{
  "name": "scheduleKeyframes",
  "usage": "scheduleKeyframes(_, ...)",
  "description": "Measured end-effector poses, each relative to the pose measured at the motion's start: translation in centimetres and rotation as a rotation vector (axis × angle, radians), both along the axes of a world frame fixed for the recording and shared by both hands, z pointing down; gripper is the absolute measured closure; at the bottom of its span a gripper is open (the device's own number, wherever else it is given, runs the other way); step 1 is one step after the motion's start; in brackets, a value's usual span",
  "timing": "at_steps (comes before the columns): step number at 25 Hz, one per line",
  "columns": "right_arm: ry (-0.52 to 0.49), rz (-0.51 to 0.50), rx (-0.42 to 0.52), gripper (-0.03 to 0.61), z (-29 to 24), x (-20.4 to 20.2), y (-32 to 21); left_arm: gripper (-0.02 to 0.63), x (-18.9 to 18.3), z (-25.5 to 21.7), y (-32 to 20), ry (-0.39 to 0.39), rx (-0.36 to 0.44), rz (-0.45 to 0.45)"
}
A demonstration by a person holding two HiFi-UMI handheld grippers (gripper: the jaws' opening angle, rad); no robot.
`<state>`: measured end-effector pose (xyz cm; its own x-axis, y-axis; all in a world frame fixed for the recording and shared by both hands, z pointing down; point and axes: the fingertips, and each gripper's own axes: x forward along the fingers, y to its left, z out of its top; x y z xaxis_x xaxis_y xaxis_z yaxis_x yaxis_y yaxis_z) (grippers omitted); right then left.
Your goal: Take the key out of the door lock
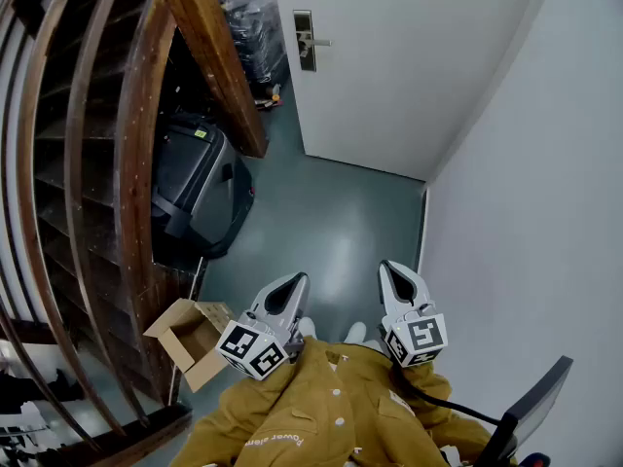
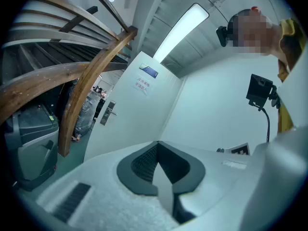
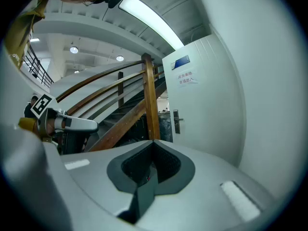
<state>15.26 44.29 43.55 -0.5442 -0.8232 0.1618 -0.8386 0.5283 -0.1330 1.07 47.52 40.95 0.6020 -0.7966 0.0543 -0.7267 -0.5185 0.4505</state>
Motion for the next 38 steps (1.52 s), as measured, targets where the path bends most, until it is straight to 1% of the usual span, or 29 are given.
scheduleKeyframes(11,0.014,-0.005,-0.002,0.572,0.5,-0.5,-0.2,0.617,0.0,0.2,-0.4,0.001,0.001,0.012)
scheduleKeyframes(13,-0.012,-0.015,0.012,0.572,-0.1,-0.9,-0.3,0.617,-0.1,0.2,-0.6,-0.01,0.003,0.022)
scheduleKeyframes(16,-0.113,-0.051,0.006,0.571,-0.7,-1.8,-0.5,0.617,-0.6,0.3,-0.7,-0.016,0.003,0.028)
scheduleKeyframes(18,-0.149,-0.067,0.01,0.571,-0.9,-2.7,-0.7,0.617,-1.5,0.3,-0.8,-0.018,0.003,0.027)
scheduleKeyframes(21,-0.111,-0.045,0.025,0.571,-0.6,-4.0,-1.5,0.617,-3.7,0.5,-1.3,-0.016,0.002,0.024)
scheduleKeyframes(23,-0.107,-0.023,0.023,0.571,-0.5,-5.0,-2.4,0.617,-5.5,0.7,-2.1,-0.011,-0.004,0.025)
scheduleKeyframes(27,-0.084,0.018,0.027,0.571,-0.4,-6.8,-4.5,0.617,-8.1,0.7,-4.3,-0.012,-0.001,0.061)
scheduleKeyframes(32,-0.072,0.065,0.009,0.572,0.3,-7.7,-6.7,0.617,-9.6,0.7,-7.2,-0.02,-0.005,0.105)
scheduleKeyframes(35,-0.072,0.071,-0.007,0.572,0.7,-7.8,-8.3,0.617,-10.2,0.9,-9.0,-0.012,-0.018,0.1)
scheduleKeyframes(38,-0.071,0.072,-0.009,0.571,0.8,-7.5,-11.1,0.617,-10.3,1.1,-11.7,-0.004,-0.021,0.089)
